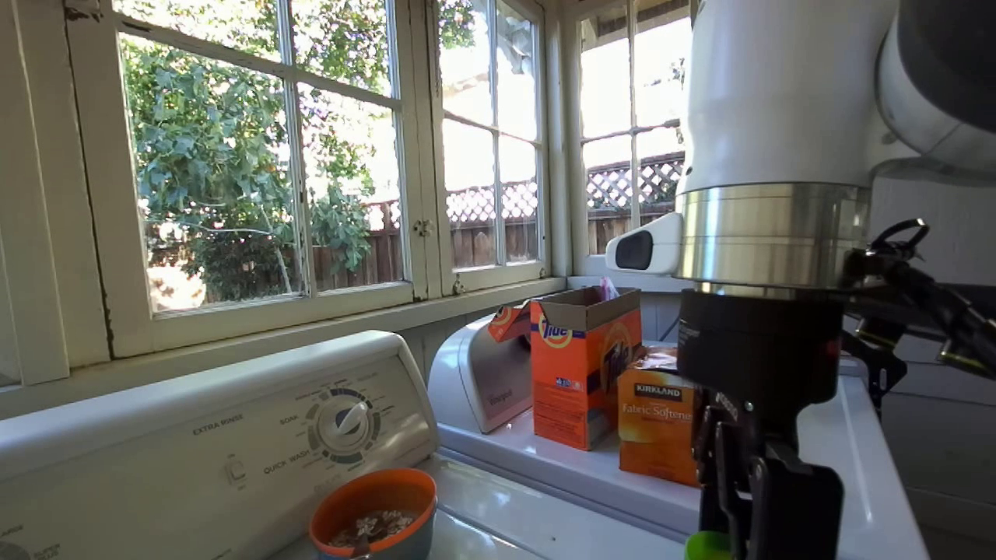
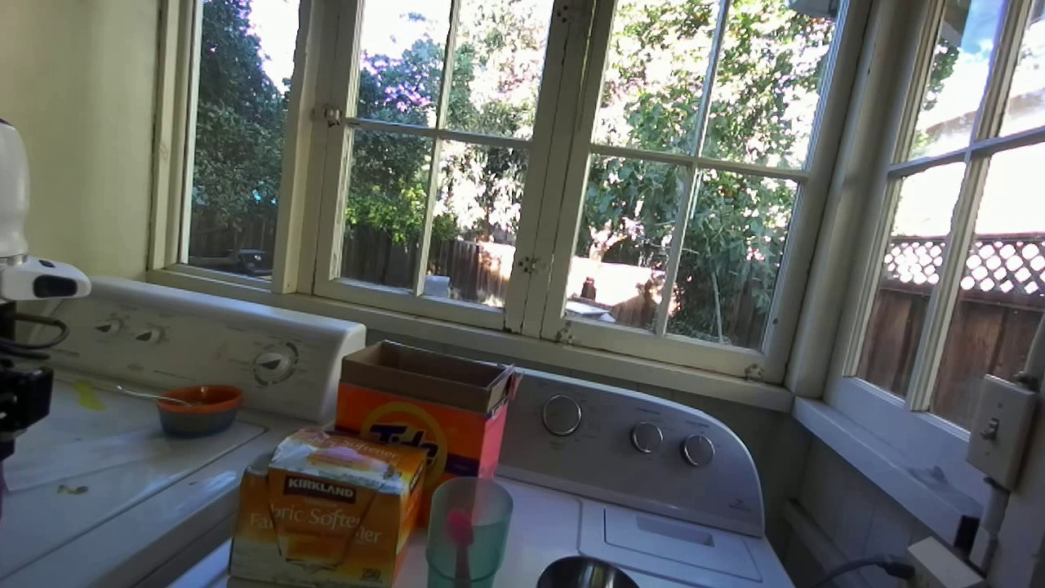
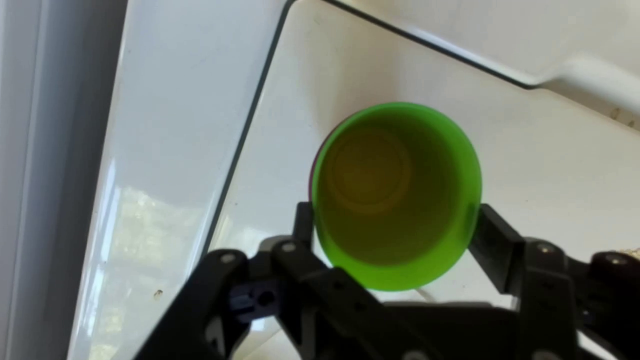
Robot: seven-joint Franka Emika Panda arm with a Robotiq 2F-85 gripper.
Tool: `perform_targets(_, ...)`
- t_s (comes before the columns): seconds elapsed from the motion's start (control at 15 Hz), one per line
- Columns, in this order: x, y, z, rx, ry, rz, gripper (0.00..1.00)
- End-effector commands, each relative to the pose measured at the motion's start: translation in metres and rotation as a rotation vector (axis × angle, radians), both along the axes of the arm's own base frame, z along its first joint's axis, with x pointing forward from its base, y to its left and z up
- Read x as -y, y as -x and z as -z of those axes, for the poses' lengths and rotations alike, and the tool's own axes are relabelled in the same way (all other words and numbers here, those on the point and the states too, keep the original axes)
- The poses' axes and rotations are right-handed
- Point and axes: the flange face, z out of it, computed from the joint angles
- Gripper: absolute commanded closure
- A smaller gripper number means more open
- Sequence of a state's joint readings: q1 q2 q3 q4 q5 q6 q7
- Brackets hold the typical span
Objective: Unstack the green and purple cups.
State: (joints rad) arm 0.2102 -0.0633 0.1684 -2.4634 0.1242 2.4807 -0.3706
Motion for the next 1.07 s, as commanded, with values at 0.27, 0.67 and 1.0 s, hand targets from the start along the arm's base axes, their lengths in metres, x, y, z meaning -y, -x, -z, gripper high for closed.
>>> perform_targets(0.27,0.010,0.017,-0.018,-0.121,0.038,0.035,0.48)
perform_targets(0.67,0.011,0.013,-0.019,-0.177,0.069,0.054,0.48)
perform_targets(1.0,0.008,0.002,-0.004,-0.199,0.087,0.055,0.48)
